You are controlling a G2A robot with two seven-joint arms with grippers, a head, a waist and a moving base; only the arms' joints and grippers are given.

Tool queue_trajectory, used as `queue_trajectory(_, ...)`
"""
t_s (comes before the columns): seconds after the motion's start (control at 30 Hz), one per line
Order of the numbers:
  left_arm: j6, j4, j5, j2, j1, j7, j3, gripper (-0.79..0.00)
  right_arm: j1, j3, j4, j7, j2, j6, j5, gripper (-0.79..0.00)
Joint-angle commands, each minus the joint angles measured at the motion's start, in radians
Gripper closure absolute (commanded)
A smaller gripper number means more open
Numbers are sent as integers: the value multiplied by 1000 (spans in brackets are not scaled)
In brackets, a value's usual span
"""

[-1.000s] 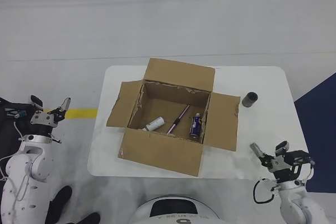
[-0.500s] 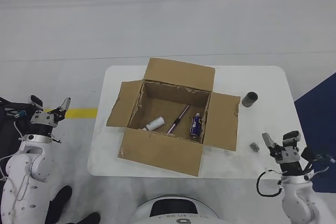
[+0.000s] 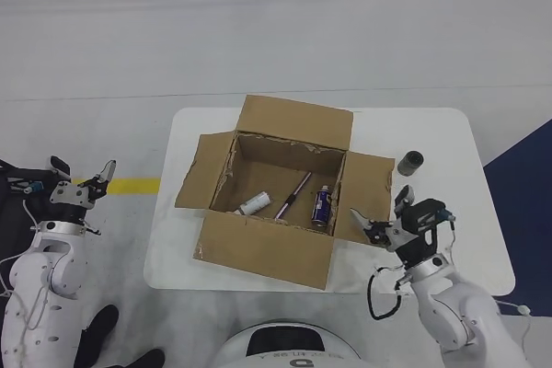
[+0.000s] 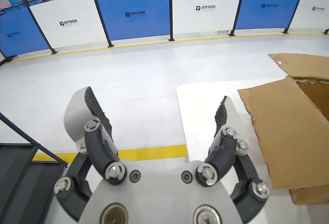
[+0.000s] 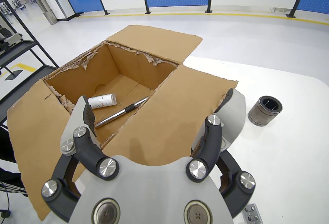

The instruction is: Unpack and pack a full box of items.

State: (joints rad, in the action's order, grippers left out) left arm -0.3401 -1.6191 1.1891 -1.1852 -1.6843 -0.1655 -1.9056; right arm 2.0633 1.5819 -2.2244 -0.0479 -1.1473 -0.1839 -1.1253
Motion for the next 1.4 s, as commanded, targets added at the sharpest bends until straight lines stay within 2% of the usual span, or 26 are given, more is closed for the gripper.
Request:
queue_trajectory(0.0,0,0,0,0,0,0,0,-785,0,0,0,9,0,0,0,-785)
queue_trajectory(0.1,0,0,0,0,0,0,0,-785,0,0,0,9,0,0,0,-785)
queue_trajectory(0.13,0,0,0,0,0,0,0,-785,-4,-20,-14,-4,1,-45,18,-785)
queue_trajectory(0.3,0,0,0,0,0,0,0,-785,-120,-115,-108,-239,3,-129,171,-785)
queue_trajectory(0.47,0,0,0,0,0,0,0,-785,-281,-188,-87,-517,-4,46,388,-785)
queue_trajectory(0.63,0,0,0,0,0,0,0,-785,-454,-227,23,-670,-15,279,477,-785)
queue_trajectory(0.7,0,0,0,0,0,0,0,-785,-498,-234,48,-684,-18,317,495,-785)
queue_trajectory(1.07,0,0,0,0,0,0,0,-785,-498,-234,48,-684,-18,317,495,-785)
queue_trajectory(1.13,0,0,0,0,0,0,0,-785,-512,-249,90,-677,-20,362,459,-785)
queue_trajectory(1.37,0,0,0,0,0,0,0,-785,-699,-412,248,-796,-43,556,436,-785)
